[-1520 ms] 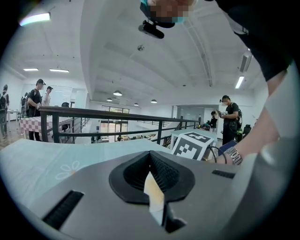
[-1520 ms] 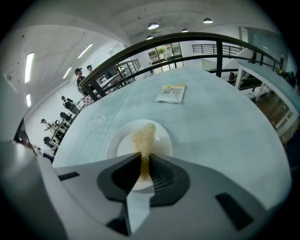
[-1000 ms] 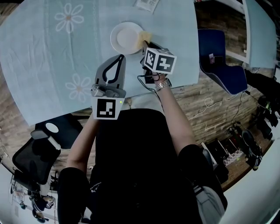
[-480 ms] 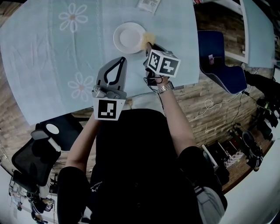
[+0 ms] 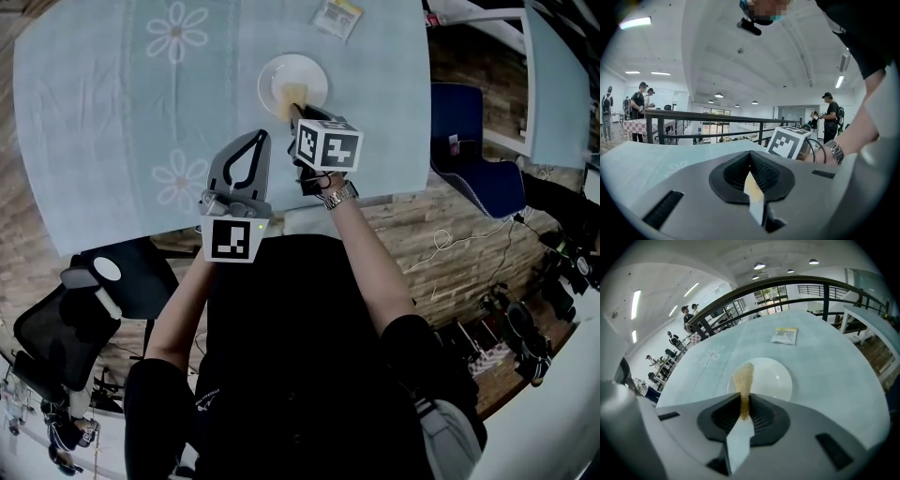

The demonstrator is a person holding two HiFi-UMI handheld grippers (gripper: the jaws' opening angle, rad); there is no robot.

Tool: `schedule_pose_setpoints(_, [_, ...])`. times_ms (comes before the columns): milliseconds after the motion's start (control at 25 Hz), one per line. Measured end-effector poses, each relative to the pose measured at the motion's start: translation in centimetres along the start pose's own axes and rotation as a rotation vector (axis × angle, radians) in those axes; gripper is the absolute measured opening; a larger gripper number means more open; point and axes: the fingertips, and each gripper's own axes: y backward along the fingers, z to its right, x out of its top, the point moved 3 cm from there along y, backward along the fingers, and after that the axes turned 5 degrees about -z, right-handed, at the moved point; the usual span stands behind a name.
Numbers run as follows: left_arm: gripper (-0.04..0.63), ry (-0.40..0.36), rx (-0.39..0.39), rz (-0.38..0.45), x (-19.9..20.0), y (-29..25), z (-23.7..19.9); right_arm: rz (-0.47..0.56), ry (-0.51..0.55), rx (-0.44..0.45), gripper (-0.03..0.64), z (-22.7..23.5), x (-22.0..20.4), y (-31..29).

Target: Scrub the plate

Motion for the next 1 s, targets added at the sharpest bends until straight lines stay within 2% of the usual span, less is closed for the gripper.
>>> schedule_pose_setpoints(200, [0.012, 0.016, 0.029, -0.019, -0.5, 0.2, -0.3, -0.050, -0.001, 0.041, 0.054, -1.1, -0.8, -1.3])
schedule_pose_setpoints(440, [0.012, 0.051, 0.045, -0.029, -0.6, -0.6, -0.3, -0.075, -0.037, 0.064, 0.054, -0.1, -1.1, -1.8])
schedule_pose_setpoints(1000, [0.012, 0.008, -0.041, -0.012, 0.6, -3.2, 1.8, -0.057, -0.092, 0.016, 0.054, 4.1, -1.6, 0.2])
